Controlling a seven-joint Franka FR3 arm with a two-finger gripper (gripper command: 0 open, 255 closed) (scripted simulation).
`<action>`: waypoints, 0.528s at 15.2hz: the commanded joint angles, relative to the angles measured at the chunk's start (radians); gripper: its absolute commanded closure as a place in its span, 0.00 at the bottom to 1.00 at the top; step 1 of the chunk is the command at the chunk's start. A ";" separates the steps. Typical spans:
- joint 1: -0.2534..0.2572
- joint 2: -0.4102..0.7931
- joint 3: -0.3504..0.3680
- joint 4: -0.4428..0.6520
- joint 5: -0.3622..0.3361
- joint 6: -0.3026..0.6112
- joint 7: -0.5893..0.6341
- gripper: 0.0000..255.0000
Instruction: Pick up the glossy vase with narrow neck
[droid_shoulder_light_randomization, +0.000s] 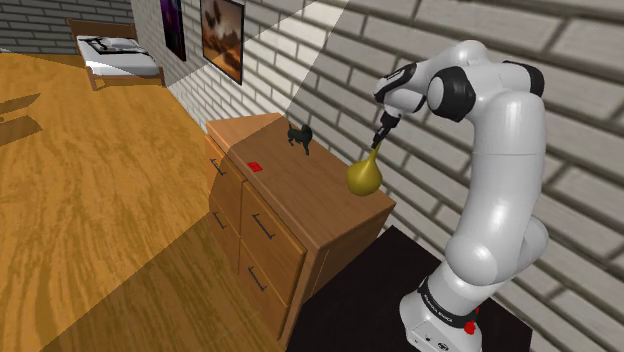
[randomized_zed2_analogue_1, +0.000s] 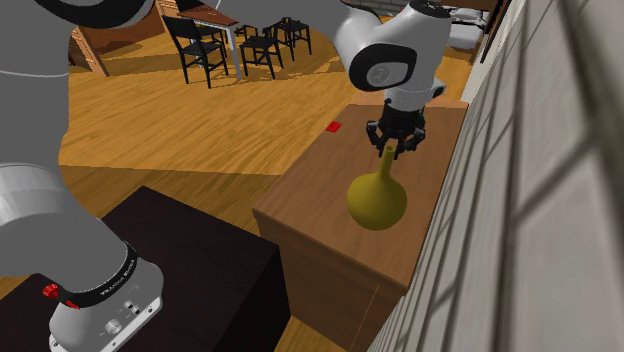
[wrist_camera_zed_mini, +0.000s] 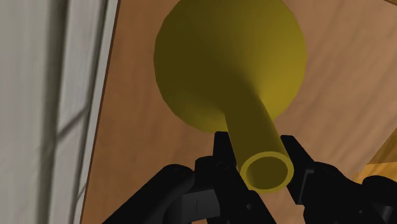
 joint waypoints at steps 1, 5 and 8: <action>0.003 -0.017 -0.007 0.007 -0.011 -0.021 0.007 1.00; 0.008 -0.041 -0.017 0.027 -0.029 -0.061 0.021 1.00; 0.011 -0.053 -0.022 0.039 -0.038 -0.083 0.029 1.00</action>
